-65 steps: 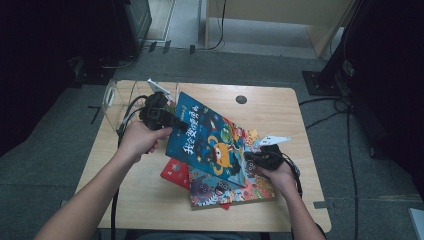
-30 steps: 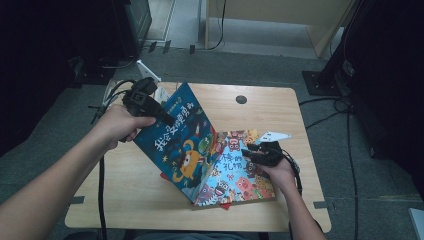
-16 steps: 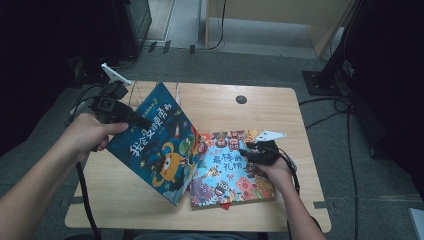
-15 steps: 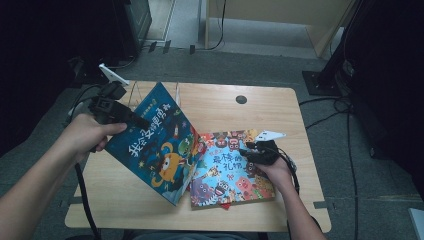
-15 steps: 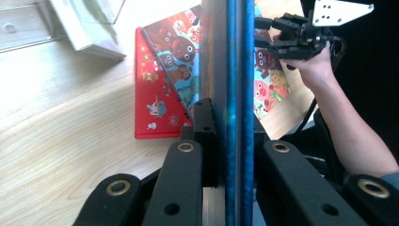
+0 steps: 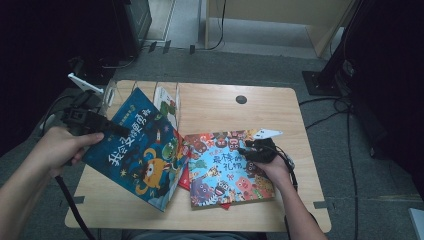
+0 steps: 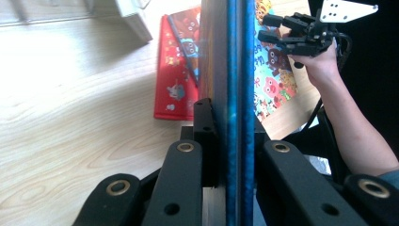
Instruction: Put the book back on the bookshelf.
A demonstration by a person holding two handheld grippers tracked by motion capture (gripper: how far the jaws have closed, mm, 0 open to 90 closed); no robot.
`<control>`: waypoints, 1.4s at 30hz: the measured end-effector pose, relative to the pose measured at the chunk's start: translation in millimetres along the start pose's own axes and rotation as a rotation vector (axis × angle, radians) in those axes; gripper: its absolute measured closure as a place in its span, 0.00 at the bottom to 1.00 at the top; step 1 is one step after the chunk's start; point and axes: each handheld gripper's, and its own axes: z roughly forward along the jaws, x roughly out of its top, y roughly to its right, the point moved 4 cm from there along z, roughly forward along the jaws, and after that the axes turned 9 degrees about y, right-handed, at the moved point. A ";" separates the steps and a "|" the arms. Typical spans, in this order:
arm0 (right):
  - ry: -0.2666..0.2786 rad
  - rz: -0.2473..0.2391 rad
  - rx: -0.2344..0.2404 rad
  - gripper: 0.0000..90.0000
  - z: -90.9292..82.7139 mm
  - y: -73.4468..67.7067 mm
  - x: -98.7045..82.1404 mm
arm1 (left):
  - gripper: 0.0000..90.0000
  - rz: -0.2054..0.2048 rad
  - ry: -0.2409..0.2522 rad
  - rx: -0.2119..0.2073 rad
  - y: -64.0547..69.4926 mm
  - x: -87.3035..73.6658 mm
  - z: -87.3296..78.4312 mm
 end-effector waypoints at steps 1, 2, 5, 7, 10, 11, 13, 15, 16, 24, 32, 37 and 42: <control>-0.001 0.002 -0.001 0.58 0.2 0.0 0.1 | 0.93 -0.005 0.006 0.004 -2.0 -1.6 -1.6; 0.000 0.000 -0.001 0.58 0.4 0.2 0.3 | 0.93 -0.006 0.005 0.007 -4.2 -3.5 -2.9; 0.001 0.001 -0.002 0.58 0.6 0.3 0.2 | 0.93 -0.015 0.010 0.016 -10.7 -8.2 -6.7; -0.001 -0.006 -0.003 0.58 0.7 0.5 0.1 | 0.93 -0.024 0.012 0.019 -14.9 -11.1 -9.9; -0.001 -0.011 -0.006 0.58 1.0 0.6 0.2 | 0.93 -0.038 0.020 0.023 -20.9 -13.8 -14.2; 0.000 -0.013 -0.006 0.58 1.2 0.7 0.3 | 0.93 -0.045 0.022 0.024 -22.1 -14.2 -15.4; 0.000 -0.014 -0.007 0.58 1.2 0.6 0.3 | 0.93 -0.049 0.024 0.024 -25.6 -15.0 -17.4; -0.001 -0.015 -0.007 0.58 1.2 0.4 0.3 | 0.93 -0.057 0.026 0.022 -28.6 -16.2 -20.0; 0.001 -0.019 -0.008 0.58 1.3 0.5 0.3 | 0.93 -0.059 0.026 0.022 -29.9 -17.0 -21.4; 0.001 -0.017 -0.008 0.58 1.2 0.7 0.0 | 0.93 -0.084 0.042 0.020 -38.7 -26.2 -36.5; 0.000 -0.014 -0.008 0.58 1.1 0.6 0.0 | 0.92 -0.126 0.082 0.041 -54.4 -28.4 -52.7; 0.002 -0.018 -0.008 0.58 1.3 0.6 0.0 | 0.92 -0.145 0.103 0.066 -63.8 -25.0 -61.4; 0.001 -0.023 -0.010 0.58 1.3 0.5 0.2 | 0.92 -0.167 0.122 0.075 -75.5 -20.4 -70.9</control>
